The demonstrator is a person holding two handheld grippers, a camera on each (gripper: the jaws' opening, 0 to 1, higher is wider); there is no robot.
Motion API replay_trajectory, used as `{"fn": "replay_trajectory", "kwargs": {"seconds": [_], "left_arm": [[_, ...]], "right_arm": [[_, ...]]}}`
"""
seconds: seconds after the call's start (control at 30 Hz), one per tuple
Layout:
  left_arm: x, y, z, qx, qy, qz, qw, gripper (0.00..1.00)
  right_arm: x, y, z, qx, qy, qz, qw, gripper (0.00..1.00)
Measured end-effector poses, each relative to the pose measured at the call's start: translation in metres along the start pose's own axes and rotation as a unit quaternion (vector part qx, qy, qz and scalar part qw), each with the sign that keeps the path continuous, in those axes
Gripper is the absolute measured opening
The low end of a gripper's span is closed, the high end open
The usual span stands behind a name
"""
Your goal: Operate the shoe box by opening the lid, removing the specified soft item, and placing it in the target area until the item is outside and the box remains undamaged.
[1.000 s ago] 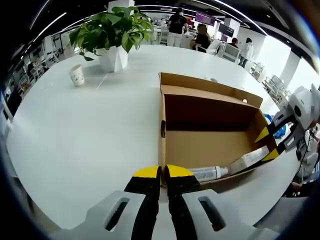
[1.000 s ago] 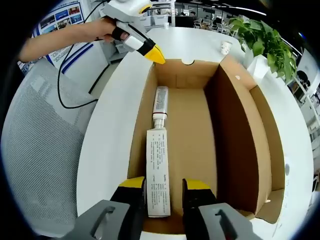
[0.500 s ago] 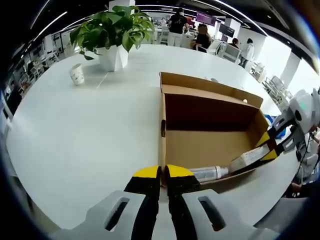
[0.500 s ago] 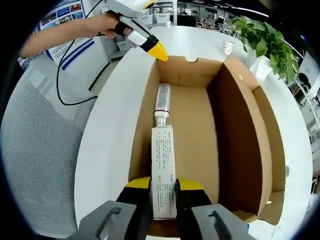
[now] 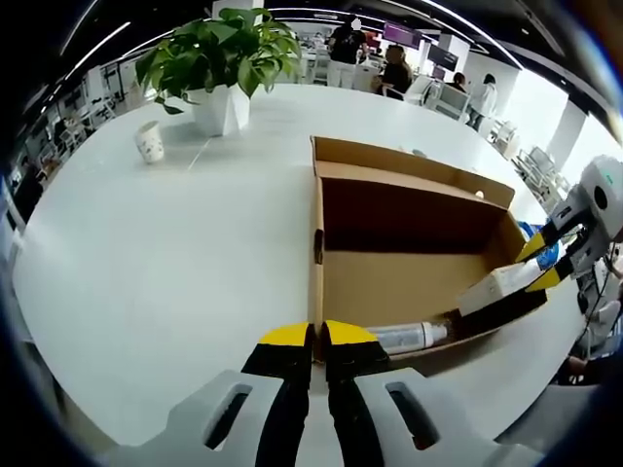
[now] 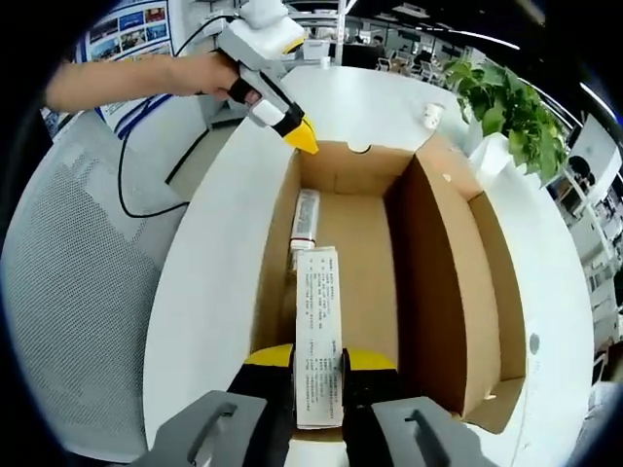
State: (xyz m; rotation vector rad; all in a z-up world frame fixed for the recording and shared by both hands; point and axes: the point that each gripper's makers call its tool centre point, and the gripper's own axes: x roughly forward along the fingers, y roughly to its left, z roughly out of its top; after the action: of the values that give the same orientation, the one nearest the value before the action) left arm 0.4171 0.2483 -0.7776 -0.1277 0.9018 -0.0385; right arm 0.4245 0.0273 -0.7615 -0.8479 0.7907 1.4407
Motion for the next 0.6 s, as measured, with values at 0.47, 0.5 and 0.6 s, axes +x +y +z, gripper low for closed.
{"fn": "replay_trajectory", "kwargs": {"seconds": [0.47, 0.5, 0.6], "left_arm": [[0.000, 0.000, 0.000, -0.002, 0.002, 0.001, 1.0000, 0.01], [0.000, 0.000, 0.000, -0.002, 0.002, 0.001, 1.0000, 0.01], [0.000, 0.000, 0.000, -0.001, 0.002, 0.002, 1.0000, 0.01]], "right_arm": [[-0.048, -0.015, 0.023, 0.009, -0.051, -0.027, 0.9983, 0.13], [-0.053, -0.017, 0.024, 0.012, -0.056, -0.029, 0.9980, 0.13], [-0.064, -0.020, 0.026, 0.014, -0.065, -0.032, 0.9973, 0.13]]}}
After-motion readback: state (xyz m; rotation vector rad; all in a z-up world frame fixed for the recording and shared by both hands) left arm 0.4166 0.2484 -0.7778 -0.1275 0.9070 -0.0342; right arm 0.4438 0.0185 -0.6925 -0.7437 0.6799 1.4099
